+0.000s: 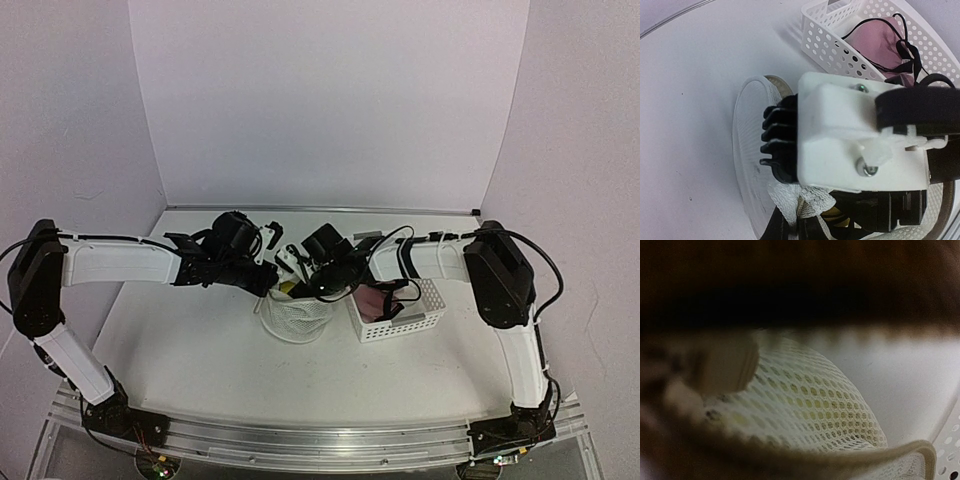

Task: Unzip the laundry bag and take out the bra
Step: Pick up the bra from the laundry bag.

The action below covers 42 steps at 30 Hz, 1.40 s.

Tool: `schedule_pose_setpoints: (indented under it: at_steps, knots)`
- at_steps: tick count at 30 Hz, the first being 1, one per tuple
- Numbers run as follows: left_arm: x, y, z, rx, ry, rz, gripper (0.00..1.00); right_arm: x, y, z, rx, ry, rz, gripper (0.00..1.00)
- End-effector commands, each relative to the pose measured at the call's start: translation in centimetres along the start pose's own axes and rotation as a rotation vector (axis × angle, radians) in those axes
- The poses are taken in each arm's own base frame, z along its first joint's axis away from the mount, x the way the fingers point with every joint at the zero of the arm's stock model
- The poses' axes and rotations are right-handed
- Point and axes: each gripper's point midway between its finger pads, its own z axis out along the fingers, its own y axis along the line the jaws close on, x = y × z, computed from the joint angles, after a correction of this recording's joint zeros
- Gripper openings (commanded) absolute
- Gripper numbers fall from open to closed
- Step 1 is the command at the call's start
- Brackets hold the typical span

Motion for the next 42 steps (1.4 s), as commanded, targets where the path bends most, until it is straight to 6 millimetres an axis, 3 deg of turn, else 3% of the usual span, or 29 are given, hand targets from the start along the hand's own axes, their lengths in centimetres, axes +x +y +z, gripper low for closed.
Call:
schedule_pose_setpoints:
  at_steps: [1, 4, 6, 11, 16, 25, 33, 42]
  knots:
    - [-1.0, -0.5, 0.1, 0.012, -0.029, 0.018, 0.00, -1.2, -0.5, 1.1, -0.024, -0.037, 0.024, 0.69]
    - [-0.8, -0.4, 0.2, 0.008, -0.024, 0.017, 0.00, -0.4, -0.3, 2.1, -0.052, -0.019, 0.043, 0.68]
    - [-0.5, -0.4, 0.2, 0.006, -0.019, 0.017, 0.00, 0.2, -0.2, 2.6, -0.066, -0.006, 0.052, 0.61]
    - [-0.2, -0.3, 0.3, 0.003, -0.012, 0.014, 0.00, 1.4, -0.1, 3.3, -0.082, 0.020, 0.066, 0.32]
    - [-0.1, -0.1, 0.3, -0.005, -0.011, 0.013, 0.00, 1.7, 0.0, 2.5, -0.083, 0.022, 0.062, 0.00]
    - [0.1, 0.9, 0.4, -0.064, -0.009, -0.004, 0.00, -0.7, 0.4, -1.4, -0.086, -0.078, 0.044, 0.00]
    - [0.9, 2.3, 0.4, -0.138, 0.009, -0.035, 0.00, -3.3, 1.0, -6.4, -0.089, -0.229, 0.026, 0.00]
    - [0.8, 2.4, 0.2, -0.141, 0.009, -0.044, 0.00, -4.7, 1.7, -10.4, -0.081, -0.387, -0.011, 0.00]
